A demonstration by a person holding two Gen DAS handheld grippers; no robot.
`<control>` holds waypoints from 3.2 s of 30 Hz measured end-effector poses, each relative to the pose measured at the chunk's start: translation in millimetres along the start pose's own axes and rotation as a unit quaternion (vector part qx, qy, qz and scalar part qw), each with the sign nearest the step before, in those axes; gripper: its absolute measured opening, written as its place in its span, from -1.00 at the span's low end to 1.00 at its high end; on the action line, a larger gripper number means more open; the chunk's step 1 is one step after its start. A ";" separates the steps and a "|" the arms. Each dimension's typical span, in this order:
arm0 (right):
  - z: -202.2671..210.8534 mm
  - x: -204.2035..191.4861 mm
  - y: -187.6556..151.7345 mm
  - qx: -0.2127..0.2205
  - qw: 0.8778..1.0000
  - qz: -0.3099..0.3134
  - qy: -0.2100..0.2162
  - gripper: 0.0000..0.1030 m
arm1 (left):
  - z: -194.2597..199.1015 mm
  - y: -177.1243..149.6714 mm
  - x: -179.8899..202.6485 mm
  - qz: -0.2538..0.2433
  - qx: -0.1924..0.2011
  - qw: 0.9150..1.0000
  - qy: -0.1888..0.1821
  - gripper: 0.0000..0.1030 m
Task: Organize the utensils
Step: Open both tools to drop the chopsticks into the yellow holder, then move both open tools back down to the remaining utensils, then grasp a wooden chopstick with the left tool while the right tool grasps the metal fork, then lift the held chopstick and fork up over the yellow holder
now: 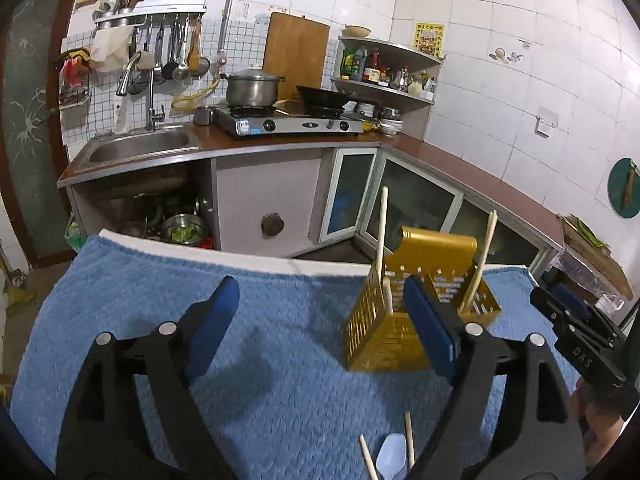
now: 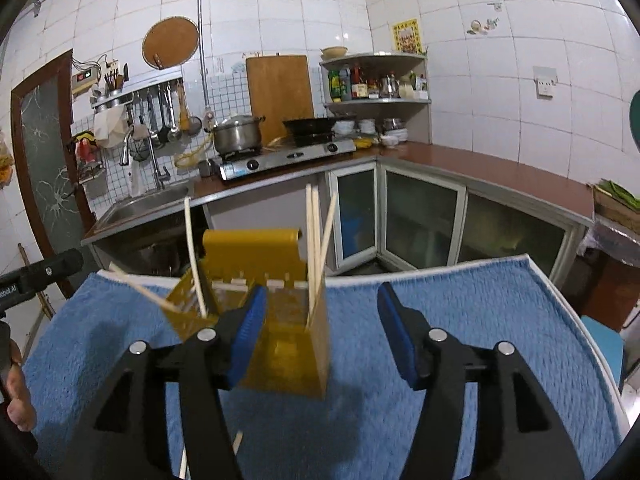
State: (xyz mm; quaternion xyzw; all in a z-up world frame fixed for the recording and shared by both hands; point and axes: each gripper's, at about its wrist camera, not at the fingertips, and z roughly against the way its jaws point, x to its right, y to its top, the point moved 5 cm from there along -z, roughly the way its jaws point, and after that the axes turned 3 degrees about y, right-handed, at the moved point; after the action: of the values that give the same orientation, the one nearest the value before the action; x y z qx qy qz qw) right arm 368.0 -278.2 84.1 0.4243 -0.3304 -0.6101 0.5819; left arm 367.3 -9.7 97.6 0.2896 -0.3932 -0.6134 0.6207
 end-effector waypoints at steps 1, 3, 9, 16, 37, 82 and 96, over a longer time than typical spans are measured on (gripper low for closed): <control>3.0 0.3 -3.6 -0.002 1.000 0.000 0.001 0.11 | 1.7 -2.9 -1.4 0.002 -0.004 1.000 -0.004 0.61; 11.1 -0.5 -12.1 -0.003 1.000 0.006 -0.004 0.11 | 5.8 -8.4 -4.3 0.010 -0.009 1.000 -0.012 0.62; 26.7 -0.1 -47.1 -0.024 1.000 -0.007 -0.010 0.13 | 21.0 -42.1 -1.5 0.001 -0.003 1.000 -0.004 0.81; 22.2 -5.0 -98.1 -0.069 0.997 -0.019 -0.013 0.13 | 11.7 -94.3 15.5 -0.035 -0.041 0.999 -0.001 0.84; 16.1 -34.7 -181.5 -0.182 0.983 -0.015 -0.021 0.12 | -42.0 -169.0 3.5 -0.018 -0.189 0.982 0.016 0.66; -13.3 -10.0 -168.0 -0.211 0.976 -0.044 0.038 -0.94 | -84.1 -174.8 53.2 -0.047 -0.284 0.957 -0.015 -0.82; -9.5 7.2 -157.9 -0.194 0.978 -0.064 0.039 -0.95 | -68.4 -164.4 37.3 -0.017 -0.274 0.961 -0.043 -0.87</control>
State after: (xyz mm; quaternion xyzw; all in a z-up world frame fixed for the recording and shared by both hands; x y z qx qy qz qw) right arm 308.9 -268.0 -62.5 0.3471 -0.1547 -0.6814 0.6255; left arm 334.9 -68.1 -71.6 0.0884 -0.2311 -0.7200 0.6484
